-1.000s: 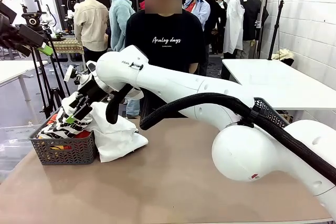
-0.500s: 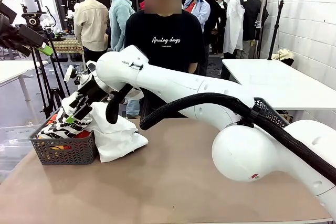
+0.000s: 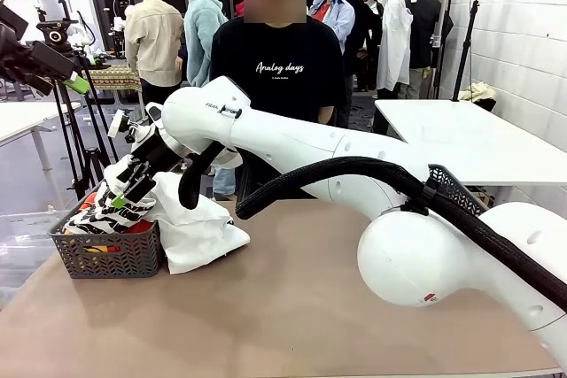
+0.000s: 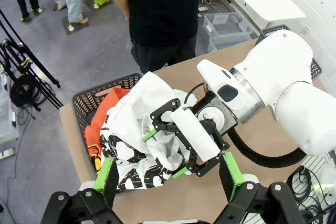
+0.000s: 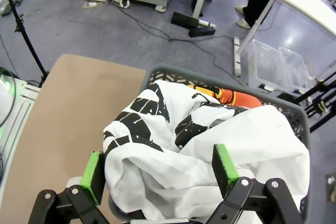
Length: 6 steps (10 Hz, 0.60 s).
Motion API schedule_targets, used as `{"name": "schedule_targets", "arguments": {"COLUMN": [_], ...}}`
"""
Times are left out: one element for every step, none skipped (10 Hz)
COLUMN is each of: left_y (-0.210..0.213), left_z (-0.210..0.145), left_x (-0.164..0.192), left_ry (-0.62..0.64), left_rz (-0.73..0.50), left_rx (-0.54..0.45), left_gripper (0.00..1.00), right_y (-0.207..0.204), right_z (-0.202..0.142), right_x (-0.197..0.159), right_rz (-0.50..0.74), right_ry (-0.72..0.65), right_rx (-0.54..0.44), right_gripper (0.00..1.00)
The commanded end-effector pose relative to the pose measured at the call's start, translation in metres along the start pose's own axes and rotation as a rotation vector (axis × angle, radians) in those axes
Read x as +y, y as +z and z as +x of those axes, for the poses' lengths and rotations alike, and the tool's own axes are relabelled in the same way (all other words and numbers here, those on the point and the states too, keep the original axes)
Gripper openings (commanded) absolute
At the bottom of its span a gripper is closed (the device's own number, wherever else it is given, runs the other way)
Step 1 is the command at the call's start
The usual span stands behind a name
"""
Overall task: Sort the tops and bottoms.
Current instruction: Sort the clothes according to human instructions.
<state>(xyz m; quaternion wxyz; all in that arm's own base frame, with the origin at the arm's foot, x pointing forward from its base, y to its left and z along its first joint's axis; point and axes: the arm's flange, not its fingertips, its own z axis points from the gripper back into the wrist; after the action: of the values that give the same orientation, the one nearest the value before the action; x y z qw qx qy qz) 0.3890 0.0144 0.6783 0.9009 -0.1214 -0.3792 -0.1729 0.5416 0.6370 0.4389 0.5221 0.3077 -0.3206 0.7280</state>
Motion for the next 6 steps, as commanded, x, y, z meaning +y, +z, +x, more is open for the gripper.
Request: {"name": "schedule_targets", "arguments": {"left_y": [0.001, 0.001, 0.001, 0.001, 0.001, 0.001], "left_z": [0.001, 0.001, 0.001, 0.001, 0.001, 0.001], "left_x": [0.000, 0.000, 0.000, 0.000, 0.000, 0.000], "left_ry": [-0.001, -0.001, -0.001, -0.001, -0.001, -0.001], "left_rz": [0.002, 0.002, 0.002, 0.002, 0.002, 0.002], "left_rx": [-0.001, -0.001, -0.001, -0.001, -0.001, -0.001], "left_gripper": [1.00, 1.00, 1.00, 1.00, 1.00, 1.00], "right_y": [0.000, 0.000, 0.000, 0.016, 0.030, 0.046], "right_z": [0.001, 0.001, 0.000, 0.003, 0.007, 0.010], "right_x": [0.000, 0.000, 0.000, 0.009, 0.014, 0.019], "right_rz": [-0.014, -0.014, 0.000, -0.016, -0.044, -0.094], "right_ry": [0.009, 0.009, 0.000, -0.005, -0.016, -0.042], "right_rx": [0.005, 0.005, 0.000, -0.013, -0.020, -0.011], "right_gripper": [1.00, 1.00, 1.00, 1.00, 1.00, 1.00]}}
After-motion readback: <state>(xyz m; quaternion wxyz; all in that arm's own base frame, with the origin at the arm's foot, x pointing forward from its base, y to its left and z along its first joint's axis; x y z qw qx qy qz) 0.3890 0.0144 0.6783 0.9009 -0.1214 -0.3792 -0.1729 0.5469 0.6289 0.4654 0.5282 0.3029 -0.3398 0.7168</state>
